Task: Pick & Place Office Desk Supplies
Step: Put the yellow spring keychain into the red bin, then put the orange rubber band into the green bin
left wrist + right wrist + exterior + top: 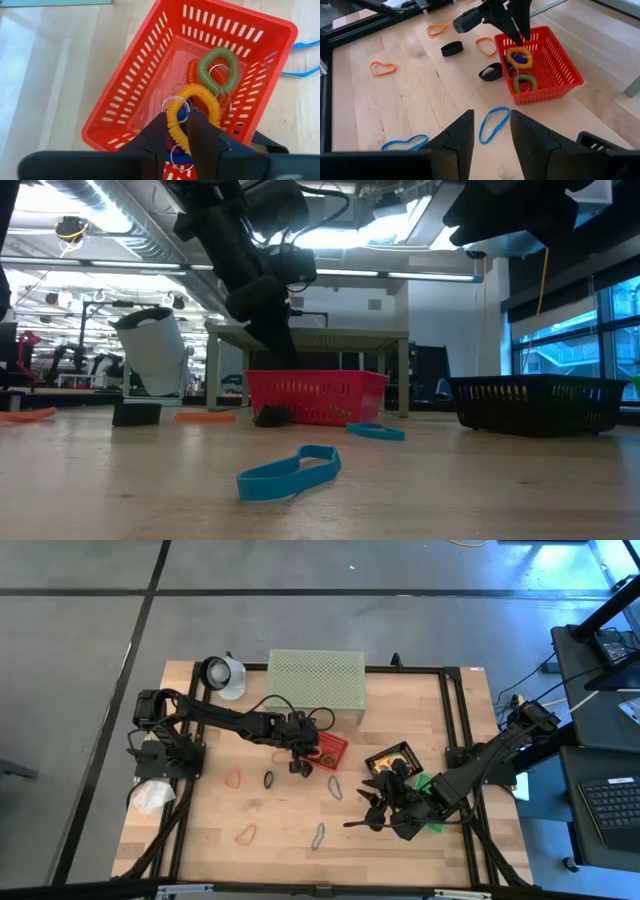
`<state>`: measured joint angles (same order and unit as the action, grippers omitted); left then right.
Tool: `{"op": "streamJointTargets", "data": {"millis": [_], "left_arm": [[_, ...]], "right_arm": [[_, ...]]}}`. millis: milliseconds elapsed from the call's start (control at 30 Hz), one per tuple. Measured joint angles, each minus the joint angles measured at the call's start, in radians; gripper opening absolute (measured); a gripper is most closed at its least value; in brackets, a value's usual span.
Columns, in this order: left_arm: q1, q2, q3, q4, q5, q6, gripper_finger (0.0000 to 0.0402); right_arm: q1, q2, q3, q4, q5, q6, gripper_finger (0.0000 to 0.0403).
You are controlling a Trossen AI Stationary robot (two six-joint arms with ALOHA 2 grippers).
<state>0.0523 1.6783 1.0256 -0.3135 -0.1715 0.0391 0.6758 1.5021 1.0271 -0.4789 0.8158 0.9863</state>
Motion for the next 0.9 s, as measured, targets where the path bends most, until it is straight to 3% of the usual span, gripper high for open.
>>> {"op": "streamJointTargets", "data": {"millis": [433,900], "left_arm": [[-0.034,-0.001,0.055,-0.047,0.038,-0.018,0.0120],[-0.135,-0.078,0.244,-0.415,0.172,-0.066,0.0130]], "right_arm": [[0.000,0.000,0.000,0.001,-0.005,-0.003,0.0127],[0.000,0.000,0.000,0.008,-0.022,-0.007,0.0127]]}}
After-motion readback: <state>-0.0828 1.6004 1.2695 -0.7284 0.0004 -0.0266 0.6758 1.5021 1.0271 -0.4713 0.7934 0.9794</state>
